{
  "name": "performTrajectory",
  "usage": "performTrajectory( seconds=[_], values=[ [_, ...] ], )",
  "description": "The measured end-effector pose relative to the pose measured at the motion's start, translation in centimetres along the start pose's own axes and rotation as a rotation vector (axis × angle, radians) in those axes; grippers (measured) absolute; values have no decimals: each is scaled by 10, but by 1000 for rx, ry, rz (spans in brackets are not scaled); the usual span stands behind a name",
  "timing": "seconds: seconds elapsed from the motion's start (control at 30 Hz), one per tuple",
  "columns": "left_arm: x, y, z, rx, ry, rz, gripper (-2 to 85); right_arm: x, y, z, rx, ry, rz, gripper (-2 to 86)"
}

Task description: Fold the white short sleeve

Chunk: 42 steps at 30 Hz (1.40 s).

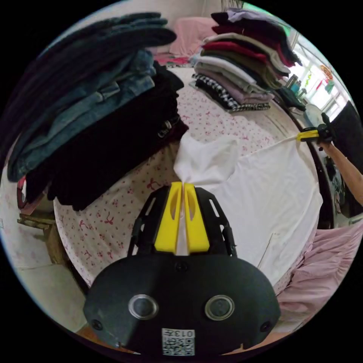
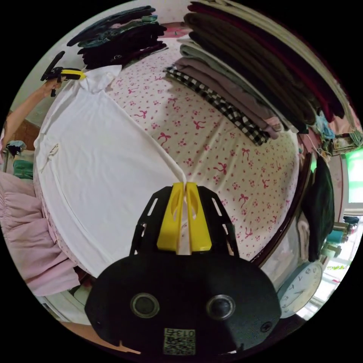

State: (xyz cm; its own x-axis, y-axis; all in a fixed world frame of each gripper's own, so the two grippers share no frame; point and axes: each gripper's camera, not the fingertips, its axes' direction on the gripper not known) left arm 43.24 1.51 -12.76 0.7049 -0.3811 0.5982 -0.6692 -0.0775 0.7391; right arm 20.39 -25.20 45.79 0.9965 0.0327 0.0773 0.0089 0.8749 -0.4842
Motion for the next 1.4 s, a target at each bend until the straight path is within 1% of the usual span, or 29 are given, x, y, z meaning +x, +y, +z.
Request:
performTrajectory(
  seconds=[0.13,0.27,0.37,0.43,0.5,0.57,0.67,0.83,1.03,1.13,1.2,1.3,1.4],
  values=[
    [26,46,-46,115,-35,47,1,-38,31,-35,104,75,13,13],
    [53,102,-74,154,-93,53,1,-74,60,-50,142,123,32,12],
    [71,141,-81,143,-115,39,0,-110,84,-53,144,177,33,12],
    [78,163,-79,128,-94,21,0,-130,97,-49,129,209,31,11],
    [83,182,-68,85,-72,-7,0,-153,108,-35,89,226,41,11],
    [90,200,-46,2,-87,-18,0,-169,113,-20,44,234,33,10],
    [99,211,-33,-59,-108,-14,0,-189,116,-4,23,276,53,9],
    [101,226,-59,14,-111,-36,0,-207,121,-23,85,325,89,7],
    [96,245,-47,-56,-109,-55,0,-221,126,-10,42,281,98,7],
    [95,249,-55,-32,-120,-63,0,-231,126,-21,83,317,104,7],
    [93,253,-59,-28,-123,-64,0,-233,127,-20,79,307,102,8],
    [87,261,-61,-26,-103,-85,0,-236,128,-8,42,268,92,10],
    [82,269,-52,-73,-64,-81,1,-241,129,0,45,273,79,14]
  ],
)
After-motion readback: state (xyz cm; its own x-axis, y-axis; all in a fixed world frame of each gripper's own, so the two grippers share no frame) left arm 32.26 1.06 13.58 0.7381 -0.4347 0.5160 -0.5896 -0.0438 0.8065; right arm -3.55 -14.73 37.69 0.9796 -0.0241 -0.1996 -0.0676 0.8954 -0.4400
